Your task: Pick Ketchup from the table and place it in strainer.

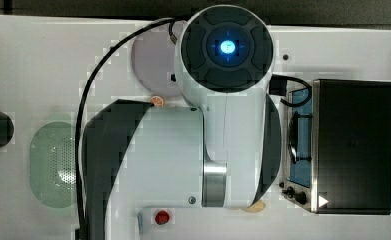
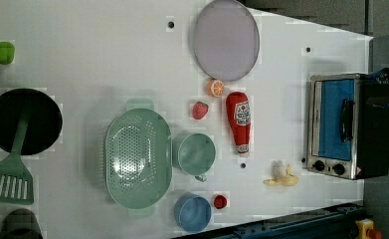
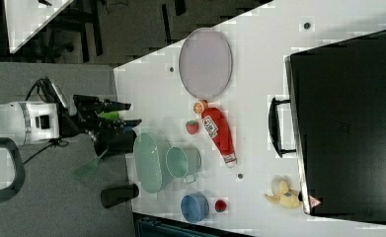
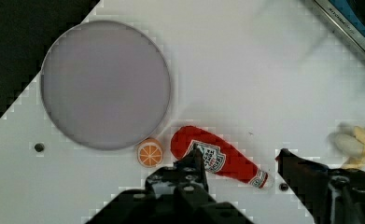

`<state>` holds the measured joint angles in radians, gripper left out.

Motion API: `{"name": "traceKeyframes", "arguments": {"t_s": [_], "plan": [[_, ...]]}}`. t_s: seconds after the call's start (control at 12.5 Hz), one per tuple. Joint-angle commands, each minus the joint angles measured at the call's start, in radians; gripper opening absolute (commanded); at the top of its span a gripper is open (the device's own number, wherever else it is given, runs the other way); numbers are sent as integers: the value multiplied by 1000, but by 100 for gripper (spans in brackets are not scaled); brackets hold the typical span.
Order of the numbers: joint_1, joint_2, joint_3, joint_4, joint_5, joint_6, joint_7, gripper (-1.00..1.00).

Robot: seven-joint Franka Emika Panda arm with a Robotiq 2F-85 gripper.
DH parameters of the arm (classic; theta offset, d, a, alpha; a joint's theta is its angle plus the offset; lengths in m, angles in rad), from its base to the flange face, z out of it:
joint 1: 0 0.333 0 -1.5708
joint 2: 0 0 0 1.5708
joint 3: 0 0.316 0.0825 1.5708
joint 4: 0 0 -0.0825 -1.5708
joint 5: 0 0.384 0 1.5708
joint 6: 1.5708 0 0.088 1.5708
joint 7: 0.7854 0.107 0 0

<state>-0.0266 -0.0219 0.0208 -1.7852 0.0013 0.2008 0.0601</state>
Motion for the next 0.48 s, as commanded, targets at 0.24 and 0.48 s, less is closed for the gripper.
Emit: {"name": "traceKeyframes", "arguments": {"t_s": [0.24,0.48], "plan": [[-104,-212,62,-133,25,-142,-72,100],[-99,-179,79,-181,27,-108,-156,100]]}}
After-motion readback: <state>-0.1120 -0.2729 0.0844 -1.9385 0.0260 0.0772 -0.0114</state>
